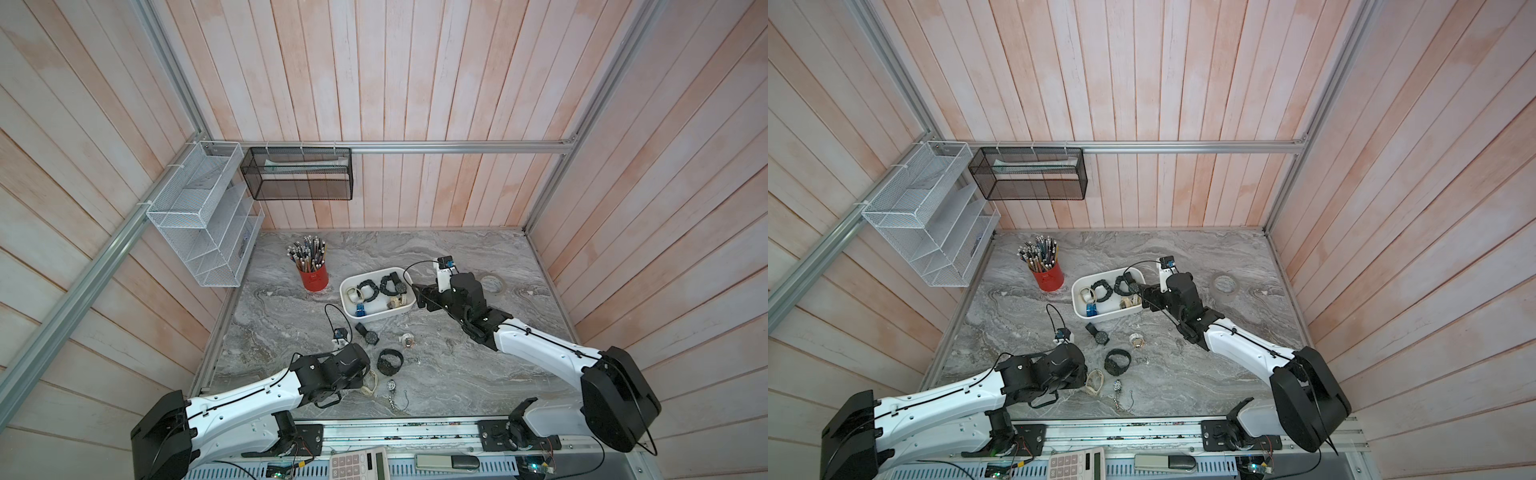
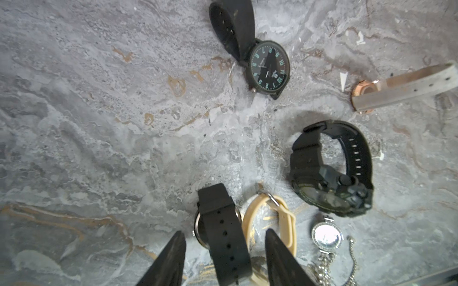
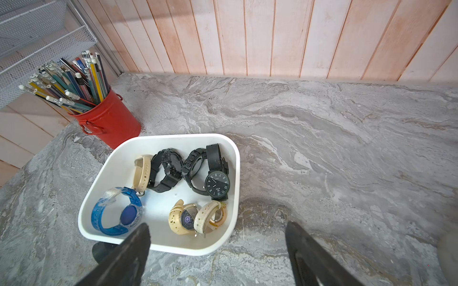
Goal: Put the watch into the storage box
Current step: Pick up the watch at the center of the board.
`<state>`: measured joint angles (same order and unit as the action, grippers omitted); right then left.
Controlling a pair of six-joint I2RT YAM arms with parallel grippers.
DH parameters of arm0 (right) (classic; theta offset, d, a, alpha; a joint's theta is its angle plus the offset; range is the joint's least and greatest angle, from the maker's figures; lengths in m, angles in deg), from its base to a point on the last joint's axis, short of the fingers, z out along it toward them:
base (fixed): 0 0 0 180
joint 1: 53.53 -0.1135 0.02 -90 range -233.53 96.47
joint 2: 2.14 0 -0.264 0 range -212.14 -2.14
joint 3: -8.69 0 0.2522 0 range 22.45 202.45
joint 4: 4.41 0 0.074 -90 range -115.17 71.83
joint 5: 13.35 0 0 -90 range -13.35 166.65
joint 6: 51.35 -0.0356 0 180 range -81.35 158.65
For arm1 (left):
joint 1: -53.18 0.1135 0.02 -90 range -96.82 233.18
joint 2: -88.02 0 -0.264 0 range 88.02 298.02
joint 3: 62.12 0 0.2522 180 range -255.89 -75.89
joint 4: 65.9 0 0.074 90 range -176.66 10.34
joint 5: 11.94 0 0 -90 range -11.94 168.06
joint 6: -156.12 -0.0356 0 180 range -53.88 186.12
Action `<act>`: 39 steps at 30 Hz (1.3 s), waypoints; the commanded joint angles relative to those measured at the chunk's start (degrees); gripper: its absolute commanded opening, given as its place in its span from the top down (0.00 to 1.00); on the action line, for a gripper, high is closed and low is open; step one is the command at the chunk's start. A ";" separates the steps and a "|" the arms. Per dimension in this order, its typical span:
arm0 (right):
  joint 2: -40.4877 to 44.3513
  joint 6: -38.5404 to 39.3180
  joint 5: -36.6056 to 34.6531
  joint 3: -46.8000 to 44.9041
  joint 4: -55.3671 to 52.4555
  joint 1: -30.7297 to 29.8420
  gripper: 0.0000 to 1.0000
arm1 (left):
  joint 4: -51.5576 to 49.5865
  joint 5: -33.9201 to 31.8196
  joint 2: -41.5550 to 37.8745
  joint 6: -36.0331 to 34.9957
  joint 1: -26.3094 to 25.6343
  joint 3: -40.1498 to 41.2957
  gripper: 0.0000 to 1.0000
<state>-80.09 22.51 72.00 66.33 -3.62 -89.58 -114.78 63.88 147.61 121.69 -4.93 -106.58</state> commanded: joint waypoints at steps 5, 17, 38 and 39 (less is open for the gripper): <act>0.43 0.15 -0.96 -0.33 0.21 0.17 0.12 | 1.22 -2.35 3.58 0.14 -0.20 -2.48 0.50; 0.44 0.58 -1.32 -0.64 0.40 0.24 0.13 | 1.03 -2.88 7.92 -0.41 -0.17 -4.17 0.72; -0.10 0.50 -0.77 -0.45 0.82 0.24 0.13 | 1.22 -2.77 -3.24 -10.19 8.95 -8.99 0.84; -0.01 0.52 -0.72 -0.45 0.75 0.26 0.13 | 2.11 -2.06 -3.47 -11.93 10.40 -9.78 0.84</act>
<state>-80.09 22.58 71.79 66.31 -3.58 -89.58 -115.02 61.21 145.38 115.49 3.29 -113.56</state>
